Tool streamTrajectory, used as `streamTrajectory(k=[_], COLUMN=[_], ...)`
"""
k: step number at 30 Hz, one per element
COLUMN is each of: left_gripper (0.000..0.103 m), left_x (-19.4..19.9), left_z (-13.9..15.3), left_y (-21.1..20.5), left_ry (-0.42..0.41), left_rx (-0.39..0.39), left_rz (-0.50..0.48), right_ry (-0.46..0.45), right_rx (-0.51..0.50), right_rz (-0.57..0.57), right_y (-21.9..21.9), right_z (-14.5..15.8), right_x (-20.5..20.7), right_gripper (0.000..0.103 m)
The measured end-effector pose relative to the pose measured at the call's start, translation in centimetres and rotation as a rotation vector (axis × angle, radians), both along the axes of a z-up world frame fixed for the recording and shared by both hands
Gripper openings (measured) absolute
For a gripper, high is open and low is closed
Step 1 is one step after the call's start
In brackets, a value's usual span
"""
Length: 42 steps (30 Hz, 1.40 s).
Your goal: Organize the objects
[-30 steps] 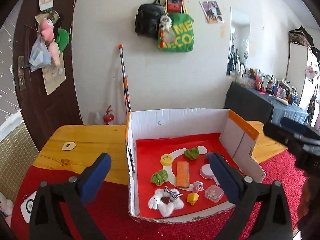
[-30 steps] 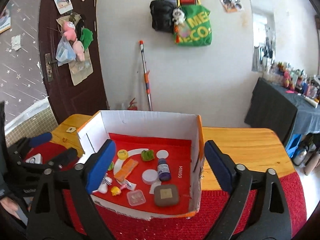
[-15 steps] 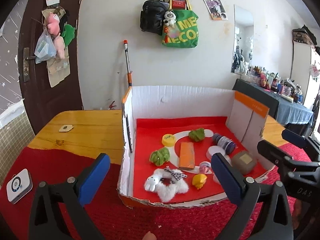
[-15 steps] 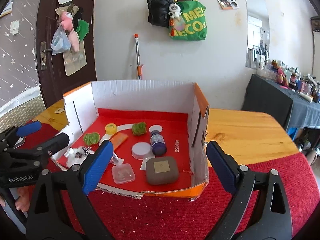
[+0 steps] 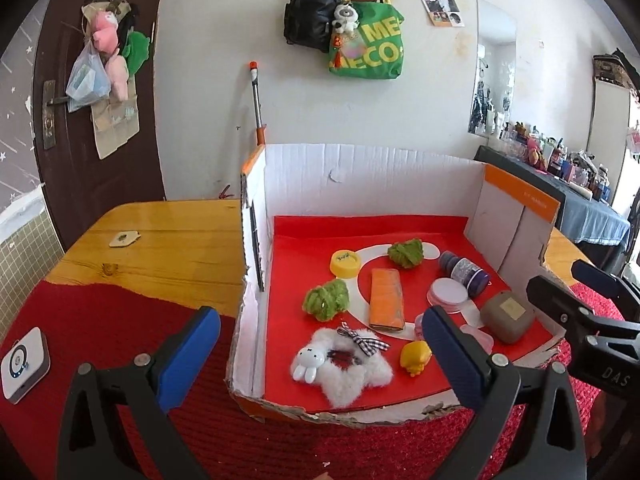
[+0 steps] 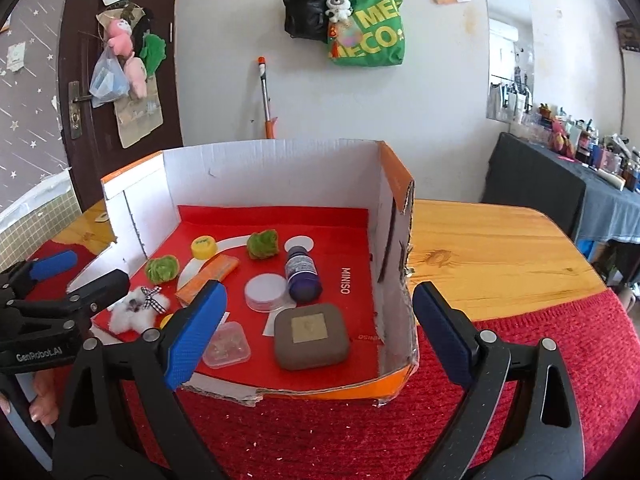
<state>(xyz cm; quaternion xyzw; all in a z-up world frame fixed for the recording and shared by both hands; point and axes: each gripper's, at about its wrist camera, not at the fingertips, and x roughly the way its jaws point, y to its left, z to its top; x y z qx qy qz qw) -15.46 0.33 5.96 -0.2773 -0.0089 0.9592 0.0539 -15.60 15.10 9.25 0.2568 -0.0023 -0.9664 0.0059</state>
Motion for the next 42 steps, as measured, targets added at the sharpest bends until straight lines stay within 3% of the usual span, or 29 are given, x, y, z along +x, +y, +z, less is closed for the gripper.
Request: streamTrajectory(k=[42], left_gripper=[0.103], left_x=[0.08], left_z=[0.2], left_y=[0.11], left_ry=[0.004], left_rx=[-0.006], left_rz=[0.004], right_ry=[-0.049], right_rx=[-0.019], right_rz=[-0.002], right_y=[0.61], right_z=[-0.38], right_x=[-0.48], right_gripper=[0.096])
